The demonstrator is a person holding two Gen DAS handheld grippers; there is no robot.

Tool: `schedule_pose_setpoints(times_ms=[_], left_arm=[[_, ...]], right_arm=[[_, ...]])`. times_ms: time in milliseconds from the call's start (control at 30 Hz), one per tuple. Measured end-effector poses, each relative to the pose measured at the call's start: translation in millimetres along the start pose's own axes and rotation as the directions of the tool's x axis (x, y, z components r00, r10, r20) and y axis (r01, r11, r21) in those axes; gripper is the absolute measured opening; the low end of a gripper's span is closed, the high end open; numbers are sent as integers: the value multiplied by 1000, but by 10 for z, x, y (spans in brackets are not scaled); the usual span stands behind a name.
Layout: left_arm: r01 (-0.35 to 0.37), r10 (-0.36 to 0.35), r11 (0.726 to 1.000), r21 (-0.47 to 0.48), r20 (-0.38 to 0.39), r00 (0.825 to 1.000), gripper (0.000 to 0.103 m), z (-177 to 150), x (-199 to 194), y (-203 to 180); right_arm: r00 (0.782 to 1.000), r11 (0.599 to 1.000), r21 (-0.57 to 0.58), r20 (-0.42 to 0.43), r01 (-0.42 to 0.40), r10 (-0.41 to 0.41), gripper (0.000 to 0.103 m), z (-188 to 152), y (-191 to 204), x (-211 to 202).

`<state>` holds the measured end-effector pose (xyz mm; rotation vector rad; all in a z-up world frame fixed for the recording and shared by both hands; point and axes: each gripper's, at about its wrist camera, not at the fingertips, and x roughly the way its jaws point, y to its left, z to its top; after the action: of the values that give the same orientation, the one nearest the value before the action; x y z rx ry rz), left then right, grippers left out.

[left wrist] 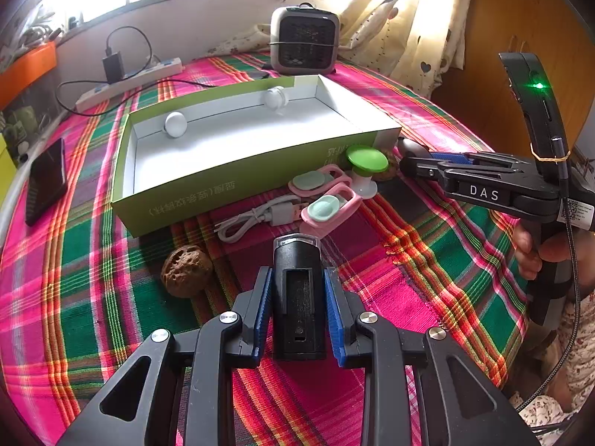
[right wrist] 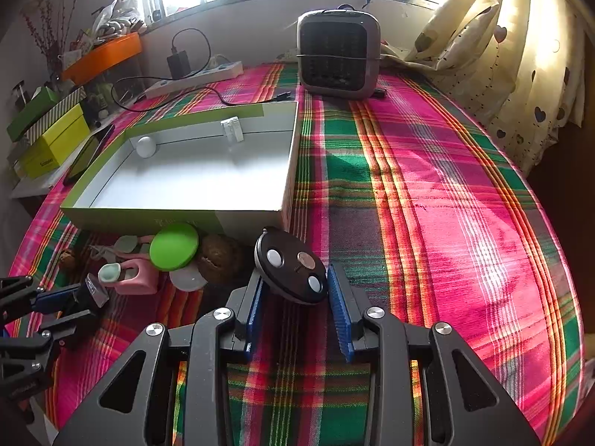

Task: Organize objects

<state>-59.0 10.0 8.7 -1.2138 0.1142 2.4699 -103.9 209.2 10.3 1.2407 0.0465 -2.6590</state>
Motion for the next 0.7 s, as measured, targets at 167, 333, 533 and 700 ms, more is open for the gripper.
schedule_pose_setpoints(times_ms=[167,333,533,700], left_arm=[[-3,3,1000,1,0,1000,25,0,0,-3],[-10,10,1000,-1,2,1000,25,-2,-3,3],[-10,10,1000,0,1,1000,25,-11,-10,-13],[-9,9,1000,-1,3,1000,25,-18,-15,-14]], right_arm=[[1000,1000,1,1,1,-1,34,-10,5,-9],[1000,1000,0,2,2,-2,34,-11,4,-20],[1000,1000,0,5,3,-3,34,-12,6,-37],[1000,1000,-4,12,5,-5,34,-17,8,-68]])
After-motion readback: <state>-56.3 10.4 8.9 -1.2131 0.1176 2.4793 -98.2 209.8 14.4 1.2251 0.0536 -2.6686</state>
